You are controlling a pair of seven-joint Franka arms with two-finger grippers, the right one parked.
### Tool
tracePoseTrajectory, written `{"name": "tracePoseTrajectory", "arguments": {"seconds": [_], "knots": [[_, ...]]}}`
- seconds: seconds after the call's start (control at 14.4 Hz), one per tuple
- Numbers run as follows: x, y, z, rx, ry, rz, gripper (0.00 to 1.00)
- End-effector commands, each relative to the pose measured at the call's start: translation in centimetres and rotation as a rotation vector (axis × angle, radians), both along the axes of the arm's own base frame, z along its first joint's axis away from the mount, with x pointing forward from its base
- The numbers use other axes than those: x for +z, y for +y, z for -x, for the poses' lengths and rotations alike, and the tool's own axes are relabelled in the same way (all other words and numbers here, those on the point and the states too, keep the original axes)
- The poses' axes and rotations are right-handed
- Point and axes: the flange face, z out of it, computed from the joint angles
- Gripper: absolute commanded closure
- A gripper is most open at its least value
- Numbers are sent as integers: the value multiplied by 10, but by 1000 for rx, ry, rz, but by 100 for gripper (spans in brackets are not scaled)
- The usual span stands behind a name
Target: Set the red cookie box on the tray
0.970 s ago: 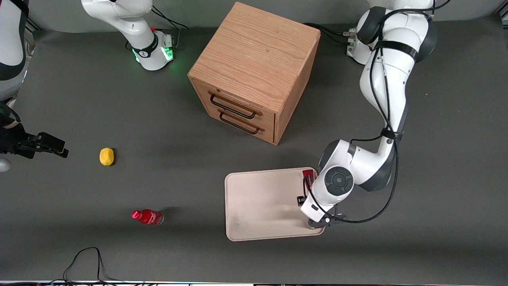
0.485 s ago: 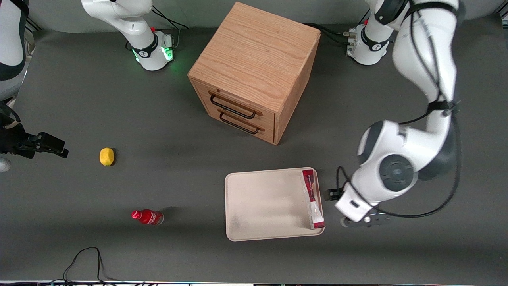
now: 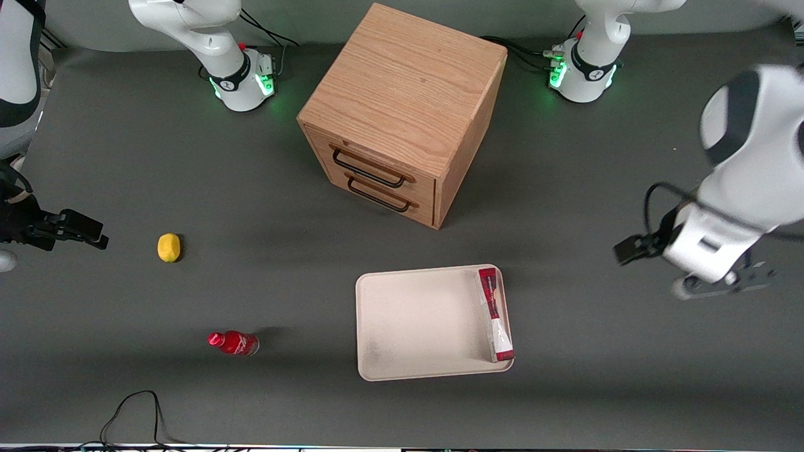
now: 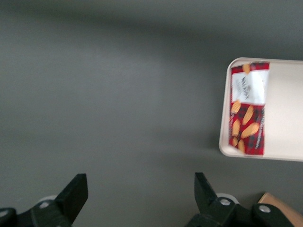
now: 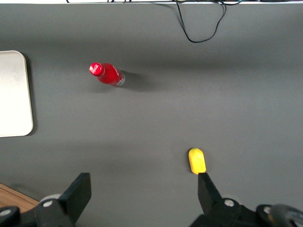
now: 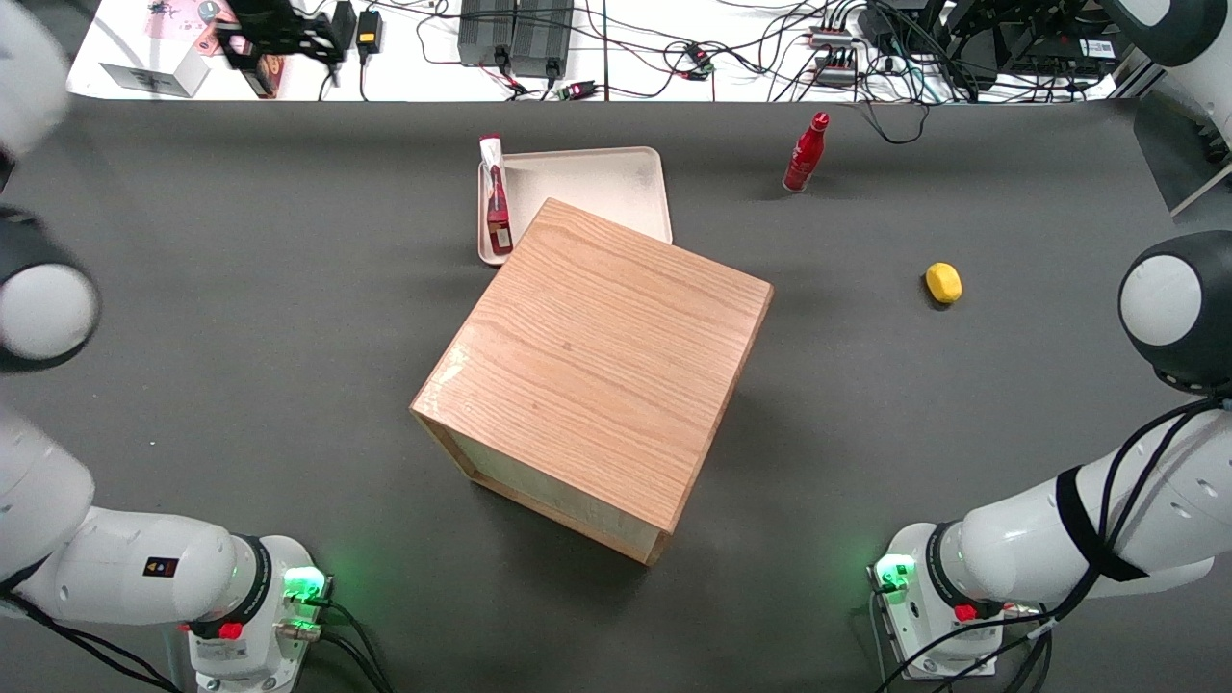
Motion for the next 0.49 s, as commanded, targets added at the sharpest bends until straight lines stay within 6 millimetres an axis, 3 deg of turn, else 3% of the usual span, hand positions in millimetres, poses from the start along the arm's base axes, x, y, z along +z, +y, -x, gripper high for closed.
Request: {"name": "tracePoseTrajectory", "arguments": {"seconds": [0.0,0.21,0.42], "knots": [[19,36,63,-31,12,42,0],[44,51,92,-99,16,29,0],[53,57,104,-99,43,25,0]]}}
